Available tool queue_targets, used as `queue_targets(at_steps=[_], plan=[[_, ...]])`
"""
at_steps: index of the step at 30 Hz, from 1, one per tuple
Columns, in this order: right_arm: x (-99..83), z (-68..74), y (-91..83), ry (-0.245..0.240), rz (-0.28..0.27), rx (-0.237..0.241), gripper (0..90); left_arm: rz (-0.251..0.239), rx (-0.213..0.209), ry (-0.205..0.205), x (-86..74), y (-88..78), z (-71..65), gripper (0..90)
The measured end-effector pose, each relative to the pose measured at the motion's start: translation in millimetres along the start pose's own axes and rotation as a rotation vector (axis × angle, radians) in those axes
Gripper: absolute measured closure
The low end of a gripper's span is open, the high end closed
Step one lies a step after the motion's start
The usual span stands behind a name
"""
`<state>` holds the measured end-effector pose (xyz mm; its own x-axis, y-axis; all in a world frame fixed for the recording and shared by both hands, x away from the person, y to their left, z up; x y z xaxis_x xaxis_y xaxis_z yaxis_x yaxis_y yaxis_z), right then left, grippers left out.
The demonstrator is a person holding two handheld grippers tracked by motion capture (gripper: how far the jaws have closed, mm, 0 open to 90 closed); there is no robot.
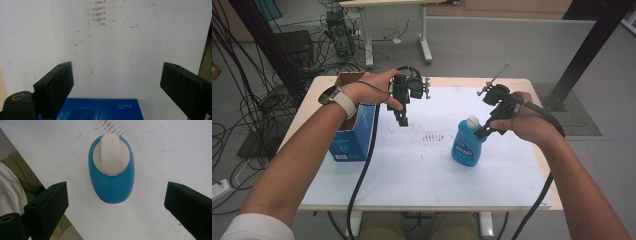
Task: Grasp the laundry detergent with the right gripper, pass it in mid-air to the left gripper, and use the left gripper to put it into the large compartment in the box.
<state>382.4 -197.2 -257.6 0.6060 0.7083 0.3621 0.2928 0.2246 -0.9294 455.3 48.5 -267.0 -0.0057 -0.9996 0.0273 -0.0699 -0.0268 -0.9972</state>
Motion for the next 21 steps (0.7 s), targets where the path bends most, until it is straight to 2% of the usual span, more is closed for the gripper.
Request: queue_targets(at_steps=[13, 21], plan=[[-8.9, -1.4, 5.9, 0.034, -0.041, 0.012, 5.4, 0.002, -0.001, 0.002, 2.0, 2.0, 0.2, 11.9], [-12.4, -2.1, 8.0, 0.036, -0.065, 0.012, 5.4, -0.003, 0.000, -0.001, 1.7, 3.0, 0.2, 11.9]])
Point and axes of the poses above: each handheld gripper's, and its own axes: y roughly forward along the jaws, x roughly out of its top, z roughly to its left, the point moved 2 cm from there along y, roughly forward along the jaws, and after that the axes turned 7 degrees about -x, right-handed, at the moved point
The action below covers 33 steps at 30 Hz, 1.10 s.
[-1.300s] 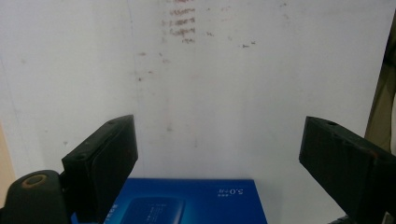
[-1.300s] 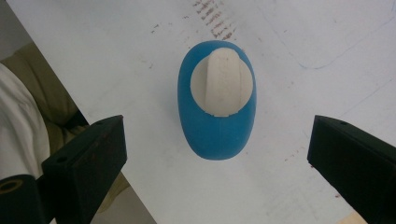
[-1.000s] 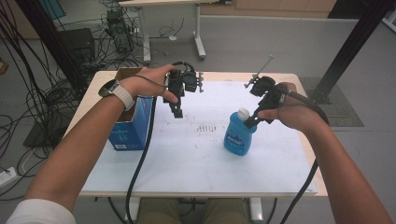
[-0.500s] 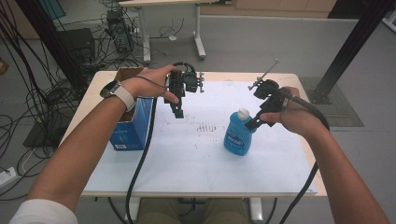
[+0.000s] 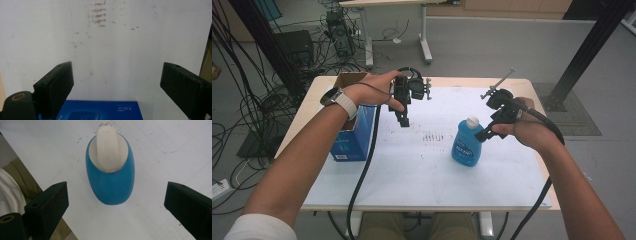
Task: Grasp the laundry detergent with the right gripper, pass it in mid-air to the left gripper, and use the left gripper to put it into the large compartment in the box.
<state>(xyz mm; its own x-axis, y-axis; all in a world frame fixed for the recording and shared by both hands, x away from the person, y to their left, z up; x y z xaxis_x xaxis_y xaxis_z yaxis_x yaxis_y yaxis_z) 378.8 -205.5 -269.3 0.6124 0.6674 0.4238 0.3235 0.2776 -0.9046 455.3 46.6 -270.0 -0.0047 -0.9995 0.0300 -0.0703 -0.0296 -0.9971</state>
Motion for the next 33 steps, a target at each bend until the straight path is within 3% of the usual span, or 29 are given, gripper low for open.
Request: queue_targets(at_steps=[14, 33], plan=[[-13.0, 2.0, 8.5, 0.002, -0.061, 0.004, 5.4, 0.000, -0.002, -0.004, -1.3, 3.6, 0.1, 11.9], [-18.1, 3.5, 21.0, 0.006, -0.103, 0.009, 5.6, 0.004, -0.007, -0.006, -2.2, 5.4, -0.2, 12.0]])
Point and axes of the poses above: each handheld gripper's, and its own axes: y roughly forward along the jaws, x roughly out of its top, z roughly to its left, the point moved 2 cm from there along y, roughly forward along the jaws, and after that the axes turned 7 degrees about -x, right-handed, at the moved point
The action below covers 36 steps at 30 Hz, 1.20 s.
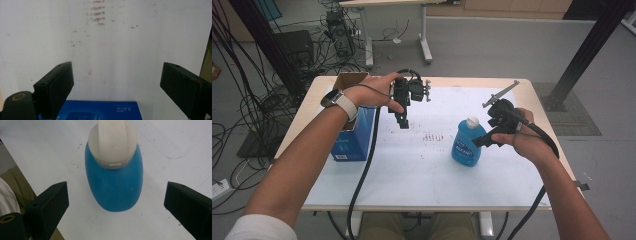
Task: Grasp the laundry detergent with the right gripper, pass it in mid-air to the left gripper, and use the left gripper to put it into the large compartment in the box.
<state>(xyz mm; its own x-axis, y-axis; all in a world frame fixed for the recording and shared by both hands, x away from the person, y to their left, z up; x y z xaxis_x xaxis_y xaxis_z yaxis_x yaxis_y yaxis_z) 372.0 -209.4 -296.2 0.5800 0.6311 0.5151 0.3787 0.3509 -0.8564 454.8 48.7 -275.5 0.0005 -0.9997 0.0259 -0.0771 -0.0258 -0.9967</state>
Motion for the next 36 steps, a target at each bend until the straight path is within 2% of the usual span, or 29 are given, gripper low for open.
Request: queue_targets(at_steps=[36], plan=[[-21.7, -0.8, 20.2, 0.037, -0.128, 0.028, 5.6, 0.002, -0.005, -0.003, 0.0, 6.8, -0.4, 12.0]])
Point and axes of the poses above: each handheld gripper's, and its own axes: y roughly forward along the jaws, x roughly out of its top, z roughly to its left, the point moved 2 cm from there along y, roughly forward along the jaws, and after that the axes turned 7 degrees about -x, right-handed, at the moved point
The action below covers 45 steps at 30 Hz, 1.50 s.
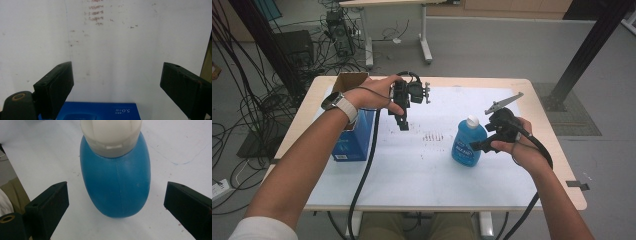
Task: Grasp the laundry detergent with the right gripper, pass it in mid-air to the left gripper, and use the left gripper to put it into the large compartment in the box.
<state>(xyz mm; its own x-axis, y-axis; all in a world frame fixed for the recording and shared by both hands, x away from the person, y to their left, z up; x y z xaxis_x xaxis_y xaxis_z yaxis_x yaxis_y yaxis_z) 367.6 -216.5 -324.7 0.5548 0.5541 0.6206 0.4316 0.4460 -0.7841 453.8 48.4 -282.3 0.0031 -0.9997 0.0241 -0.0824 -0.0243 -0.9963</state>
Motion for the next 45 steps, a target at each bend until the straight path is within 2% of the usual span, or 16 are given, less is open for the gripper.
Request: queue_targets(at_steps=[4, 16, 45], plan=[[-2.6, -0.3, 0.4, 0.004, -0.023, 0.003, 5.8, 0.001, -0.002, -0.001, -0.1, 1.0, 0.0, 12.0], [-4.6, -1.1, 1.8, 0.011, -0.037, 0.007, 6.2, -0.002, -0.002, -0.002, 0.0, 1.6, -0.2, 12.0], [-4.3, -2.1, 1.0, 0.009, -0.039, 0.010, 6.2, -0.004, -0.002, -0.008, -1.8, 0.7, 0.0, 12.0]])
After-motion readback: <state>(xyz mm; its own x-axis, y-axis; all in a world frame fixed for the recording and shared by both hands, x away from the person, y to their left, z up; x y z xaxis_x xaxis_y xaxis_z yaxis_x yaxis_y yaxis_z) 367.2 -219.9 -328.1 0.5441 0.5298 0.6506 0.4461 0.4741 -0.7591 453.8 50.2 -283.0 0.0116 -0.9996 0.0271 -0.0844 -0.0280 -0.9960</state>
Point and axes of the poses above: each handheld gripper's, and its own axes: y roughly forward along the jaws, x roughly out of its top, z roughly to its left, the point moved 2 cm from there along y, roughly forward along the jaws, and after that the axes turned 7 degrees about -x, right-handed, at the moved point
